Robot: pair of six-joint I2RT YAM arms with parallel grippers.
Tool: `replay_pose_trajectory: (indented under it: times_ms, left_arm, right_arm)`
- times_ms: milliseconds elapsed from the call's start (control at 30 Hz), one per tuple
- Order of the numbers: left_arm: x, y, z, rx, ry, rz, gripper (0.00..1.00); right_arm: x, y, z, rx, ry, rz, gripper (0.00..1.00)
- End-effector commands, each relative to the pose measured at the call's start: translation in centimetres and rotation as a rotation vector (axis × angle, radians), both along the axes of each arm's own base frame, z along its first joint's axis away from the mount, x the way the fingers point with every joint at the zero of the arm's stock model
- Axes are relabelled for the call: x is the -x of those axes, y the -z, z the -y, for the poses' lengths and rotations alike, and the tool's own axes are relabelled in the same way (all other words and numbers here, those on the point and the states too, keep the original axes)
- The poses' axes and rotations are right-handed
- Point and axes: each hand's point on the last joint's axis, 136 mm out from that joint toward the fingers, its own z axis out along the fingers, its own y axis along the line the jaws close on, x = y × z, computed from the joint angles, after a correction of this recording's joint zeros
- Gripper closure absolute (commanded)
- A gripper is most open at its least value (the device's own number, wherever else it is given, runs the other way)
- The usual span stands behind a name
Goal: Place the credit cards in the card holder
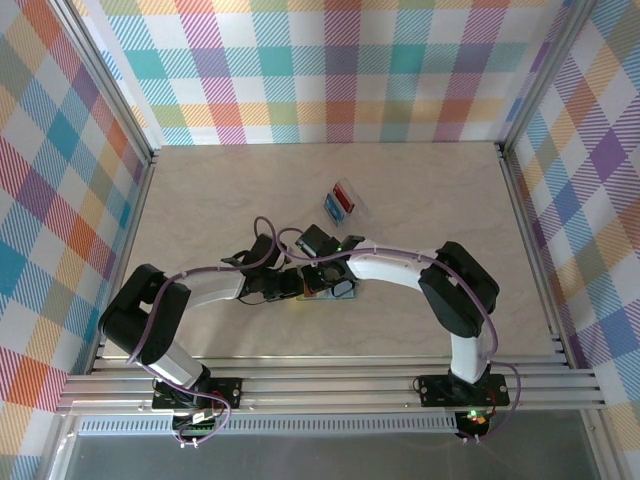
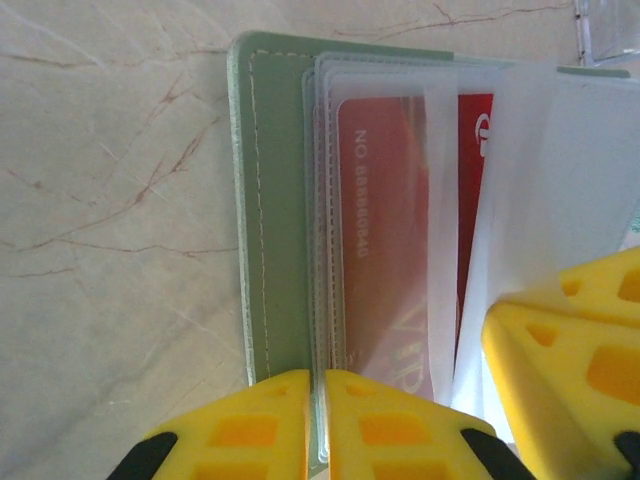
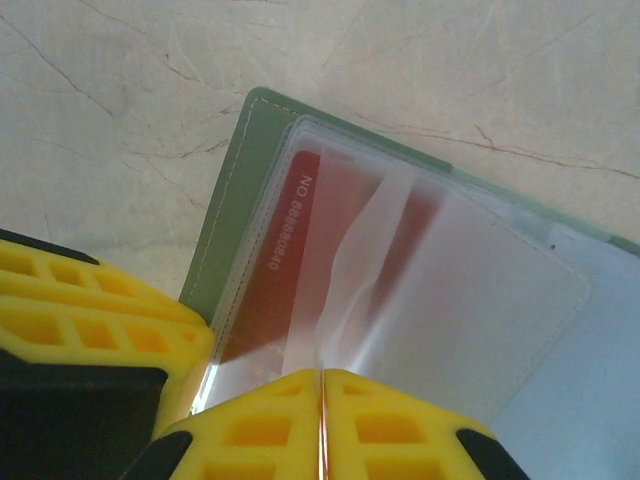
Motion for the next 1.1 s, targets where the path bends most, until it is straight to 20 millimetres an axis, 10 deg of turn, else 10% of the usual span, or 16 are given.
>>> replay_pose_trajectory:
  times_ms: [0,1067]
  left_arm:
    - [0.3,-0.5,0.0,0.050,-0.013,-0.012,0.87]
    - [0.4,-5.5,-7.3,0.099,-0.328,0.078,0.73]
  right_arm:
    - [-0.3,-1.0,-1.4,-0.041,0.005,0.000,0.89]
    - [-1.6,-0.2,-5.4,-0.106,0.002,-0.057,0.74]
